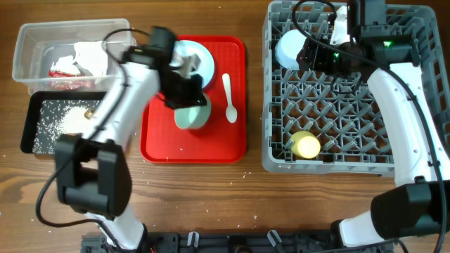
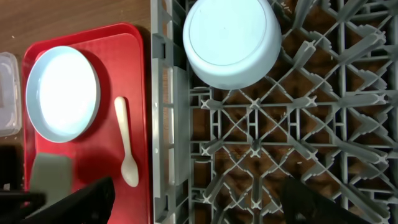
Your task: Sort waste into correct bins and load items into the dishwasher rack
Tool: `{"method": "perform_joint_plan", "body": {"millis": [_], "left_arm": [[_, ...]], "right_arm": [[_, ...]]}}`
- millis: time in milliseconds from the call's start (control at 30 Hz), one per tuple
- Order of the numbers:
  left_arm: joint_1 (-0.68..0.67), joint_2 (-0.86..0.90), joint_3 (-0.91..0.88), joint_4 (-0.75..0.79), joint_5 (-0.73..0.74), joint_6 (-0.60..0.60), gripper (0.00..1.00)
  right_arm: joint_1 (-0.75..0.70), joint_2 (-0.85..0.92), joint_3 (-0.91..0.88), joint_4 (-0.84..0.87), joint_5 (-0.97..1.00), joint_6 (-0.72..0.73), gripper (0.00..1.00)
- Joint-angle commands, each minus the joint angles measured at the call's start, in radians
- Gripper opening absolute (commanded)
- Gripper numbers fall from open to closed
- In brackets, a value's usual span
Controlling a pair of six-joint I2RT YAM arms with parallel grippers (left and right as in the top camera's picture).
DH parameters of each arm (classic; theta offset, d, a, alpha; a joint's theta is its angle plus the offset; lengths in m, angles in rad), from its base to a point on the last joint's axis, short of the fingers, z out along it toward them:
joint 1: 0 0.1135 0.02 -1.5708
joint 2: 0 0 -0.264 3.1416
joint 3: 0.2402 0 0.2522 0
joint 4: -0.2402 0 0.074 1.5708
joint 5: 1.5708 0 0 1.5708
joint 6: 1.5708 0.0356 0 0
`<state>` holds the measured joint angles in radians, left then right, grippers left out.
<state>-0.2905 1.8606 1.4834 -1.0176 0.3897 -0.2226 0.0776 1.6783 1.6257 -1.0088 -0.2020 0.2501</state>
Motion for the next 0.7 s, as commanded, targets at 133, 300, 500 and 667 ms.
{"method": "perform_joint_plan", "body": {"millis": [133,300,500,667], "left_arm": [[-0.195,0.063,0.007,0.024,-0.418,-0.160,0.04],[-0.206,0.079,0.007,0.017,-0.418,-0.159,0.24],[-0.134,0.030,0.060,-0.038,-0.417,-0.217,0.42],[0.079,-0.153,0.127,-0.080,-0.356,-0.266,0.60]], "right_arm": [[0.000,-0.016,0.003,-0.004,-0.003,0.011,0.86],[0.000,-0.016,0.003,-0.027,-0.003,0.011,0.87],[0.031,-0.014,0.003,-0.016,-0.107,0.016,0.87],[0.191,0.032,0.003,0.040,-0.106,0.118,0.86]]}}
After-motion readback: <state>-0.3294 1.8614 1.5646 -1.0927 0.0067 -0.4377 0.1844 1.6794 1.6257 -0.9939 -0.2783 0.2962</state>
